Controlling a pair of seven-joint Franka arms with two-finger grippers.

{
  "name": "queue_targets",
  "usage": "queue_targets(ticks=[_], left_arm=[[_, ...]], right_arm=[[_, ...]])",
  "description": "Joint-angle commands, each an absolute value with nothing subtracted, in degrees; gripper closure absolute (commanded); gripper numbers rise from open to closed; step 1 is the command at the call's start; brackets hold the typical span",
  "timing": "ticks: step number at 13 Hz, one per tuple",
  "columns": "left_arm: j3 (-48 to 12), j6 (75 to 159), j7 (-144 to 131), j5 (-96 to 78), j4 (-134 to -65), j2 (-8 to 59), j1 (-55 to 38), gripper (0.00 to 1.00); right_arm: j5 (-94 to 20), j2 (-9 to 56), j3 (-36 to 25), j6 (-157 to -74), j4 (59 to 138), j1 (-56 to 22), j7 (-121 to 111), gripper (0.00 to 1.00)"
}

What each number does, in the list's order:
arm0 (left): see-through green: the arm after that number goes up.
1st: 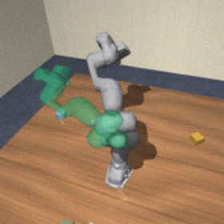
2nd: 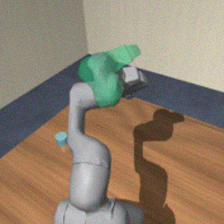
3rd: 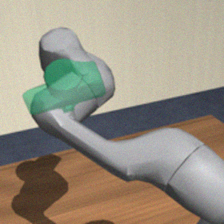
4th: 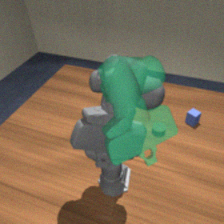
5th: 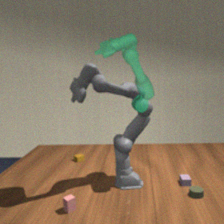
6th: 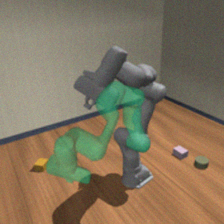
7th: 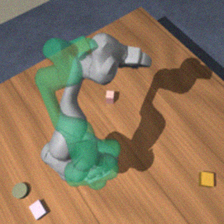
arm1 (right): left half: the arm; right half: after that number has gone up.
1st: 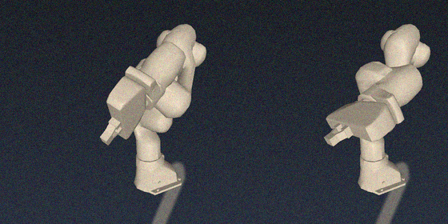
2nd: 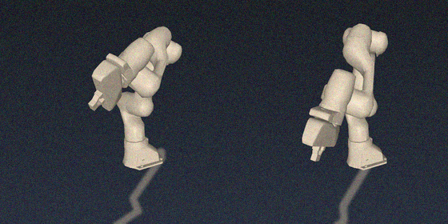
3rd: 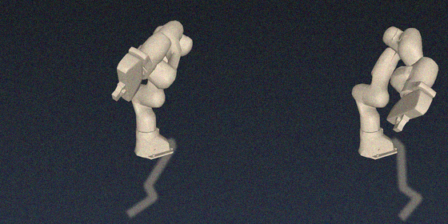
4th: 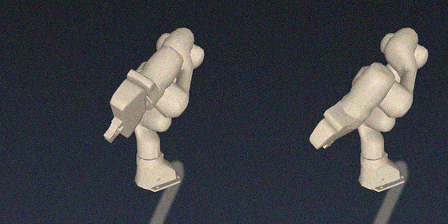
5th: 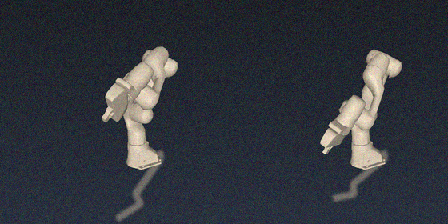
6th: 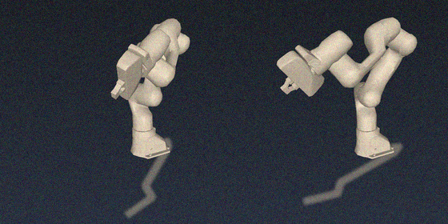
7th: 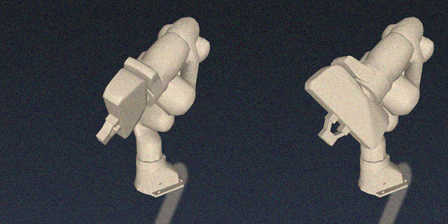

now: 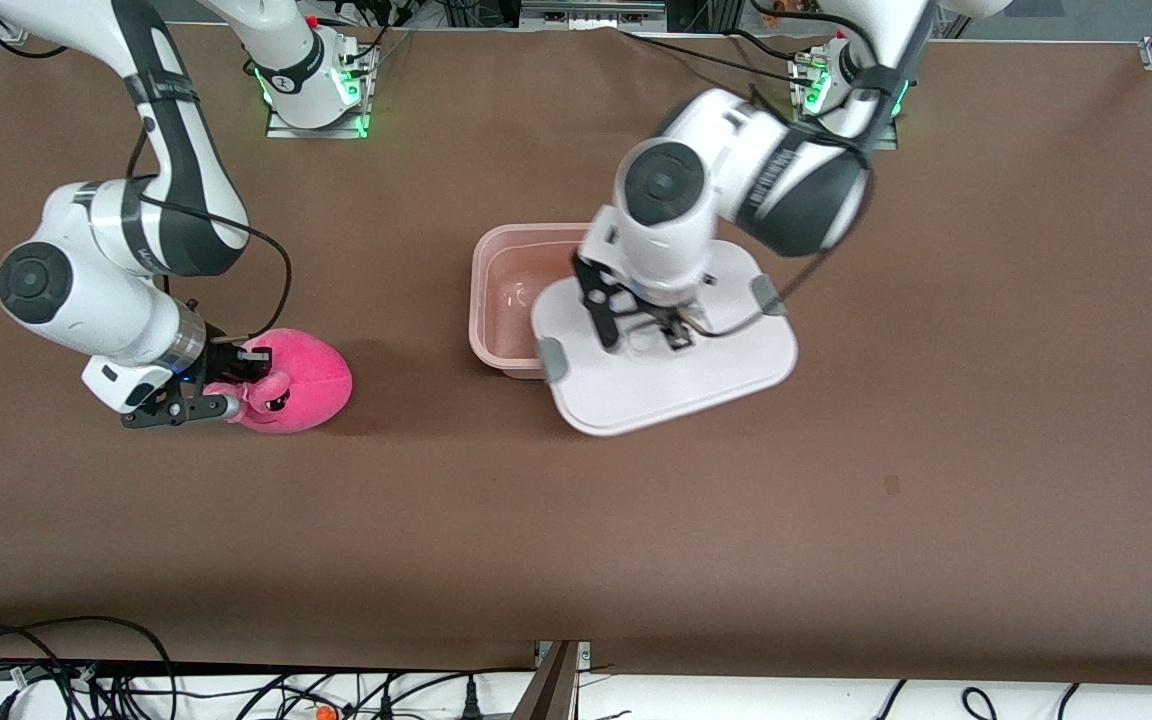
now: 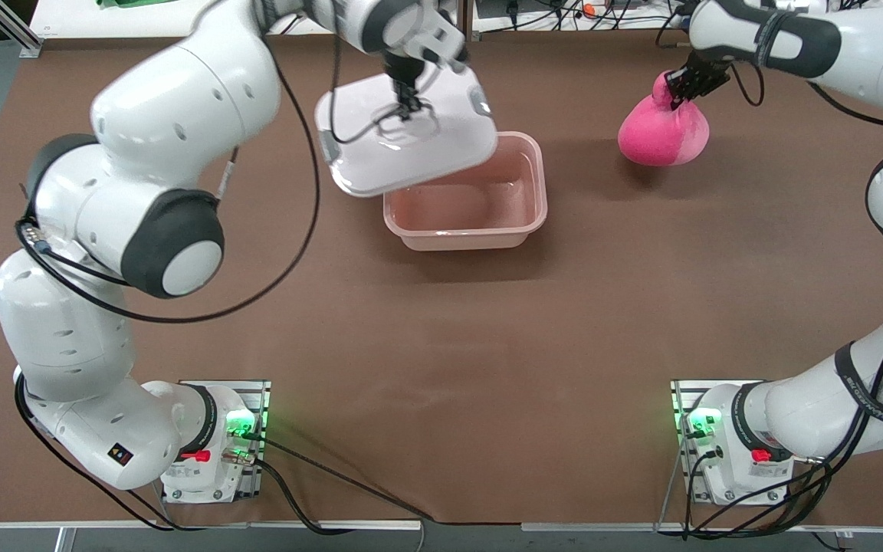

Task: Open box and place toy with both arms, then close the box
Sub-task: 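Lift the white lid off the box with the left gripper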

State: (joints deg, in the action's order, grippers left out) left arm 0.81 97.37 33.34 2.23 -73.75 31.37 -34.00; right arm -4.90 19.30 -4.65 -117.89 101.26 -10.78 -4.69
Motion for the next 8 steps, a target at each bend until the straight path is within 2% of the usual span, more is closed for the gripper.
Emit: queue_targets(ticks=[1, 4, 8], left_arm=[[0.44, 94.66, 34.01, 2.37, -73.65, 29.36, -24.66, 1.0], [0.09, 94.66, 34.63, -1.75, -73.65, 29.36, -10.67, 1.0], [0.53, 94.83, 34.63, -1.41, -73.83, 31.46, -1.42, 1.0]], right_arm=[[-5.71, 19.33, -4.39, -107.18, 93.19, -12.56, -5.1, 1.0], [-4.58, 19.42, -4.39, -100.13, 88.52, -17.91, -5.27, 1.0], [2.19, 20.82, -4.39, -91.34, 81.32, -29.51, -5.97, 1.0]])
